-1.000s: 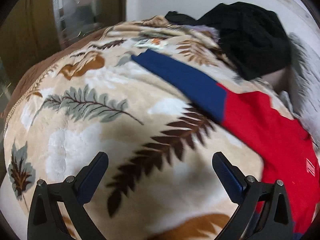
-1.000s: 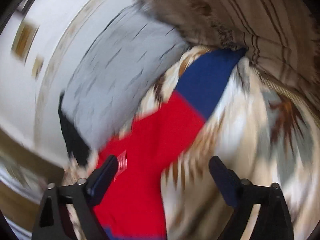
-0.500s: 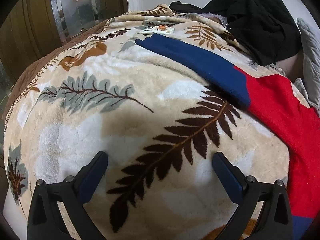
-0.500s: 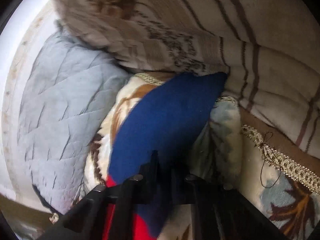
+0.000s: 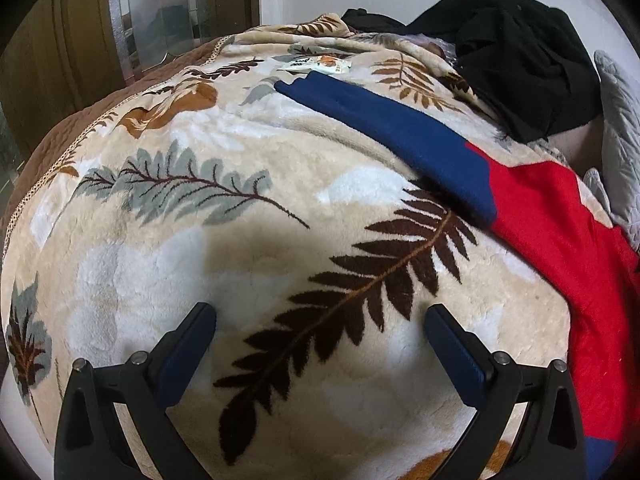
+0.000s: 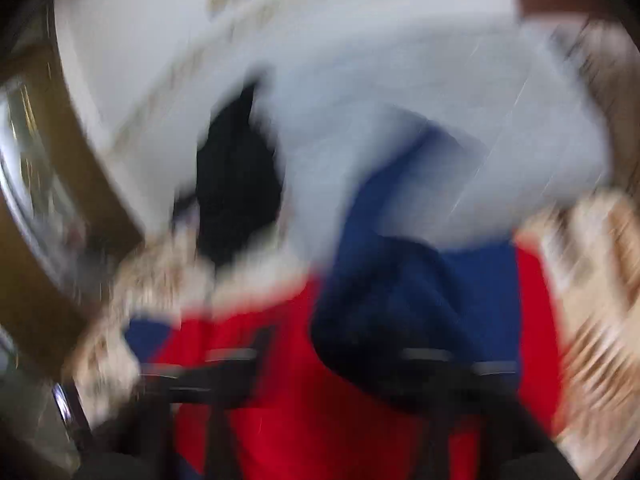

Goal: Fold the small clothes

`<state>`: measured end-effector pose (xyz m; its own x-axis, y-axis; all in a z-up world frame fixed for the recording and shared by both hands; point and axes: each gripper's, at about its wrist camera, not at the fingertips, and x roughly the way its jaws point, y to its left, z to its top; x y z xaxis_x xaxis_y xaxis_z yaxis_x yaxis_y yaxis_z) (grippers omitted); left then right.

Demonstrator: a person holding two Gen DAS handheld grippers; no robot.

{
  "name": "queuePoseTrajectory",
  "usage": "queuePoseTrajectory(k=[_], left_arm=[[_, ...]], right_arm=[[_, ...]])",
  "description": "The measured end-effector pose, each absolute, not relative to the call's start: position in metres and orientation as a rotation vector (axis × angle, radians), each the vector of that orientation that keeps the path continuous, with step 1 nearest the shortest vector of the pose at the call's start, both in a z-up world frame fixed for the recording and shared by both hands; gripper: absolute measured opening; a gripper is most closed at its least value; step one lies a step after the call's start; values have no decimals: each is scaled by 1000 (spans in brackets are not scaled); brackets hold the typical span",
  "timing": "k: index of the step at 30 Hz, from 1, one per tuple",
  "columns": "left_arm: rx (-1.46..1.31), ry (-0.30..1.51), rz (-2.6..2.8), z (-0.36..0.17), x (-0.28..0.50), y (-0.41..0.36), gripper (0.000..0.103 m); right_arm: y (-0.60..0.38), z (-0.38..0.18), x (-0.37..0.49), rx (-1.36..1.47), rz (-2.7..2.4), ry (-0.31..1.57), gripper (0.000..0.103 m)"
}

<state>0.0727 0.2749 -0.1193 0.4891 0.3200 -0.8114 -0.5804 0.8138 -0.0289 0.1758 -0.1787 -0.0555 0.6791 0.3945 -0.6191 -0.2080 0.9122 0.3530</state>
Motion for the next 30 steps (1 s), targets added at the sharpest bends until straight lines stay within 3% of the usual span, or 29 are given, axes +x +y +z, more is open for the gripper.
queuePoseTrajectory(k=[6,12,16,20,25,30], left_arm=[[-305,956,546,-116,75,272,103],[-403,848,255,-52,79,219,100],[-413,854,-98,-18,133,144,100],[-394,966,-229,-35,202,90,98],[-502,1155,-151,-96,260,80,62],[-493,1139,-149,-105,257,75,61]], right_arm=[[-208,-94,127,384,286,754,90],[-255,-129,106,447,283,772,89],[-266,-138,110,529,322,750,89],[-272,-145,106,566,352,714,89],[-276,-146,102,587,370,690,89],[-275,-147,102,593,376,682,90]])
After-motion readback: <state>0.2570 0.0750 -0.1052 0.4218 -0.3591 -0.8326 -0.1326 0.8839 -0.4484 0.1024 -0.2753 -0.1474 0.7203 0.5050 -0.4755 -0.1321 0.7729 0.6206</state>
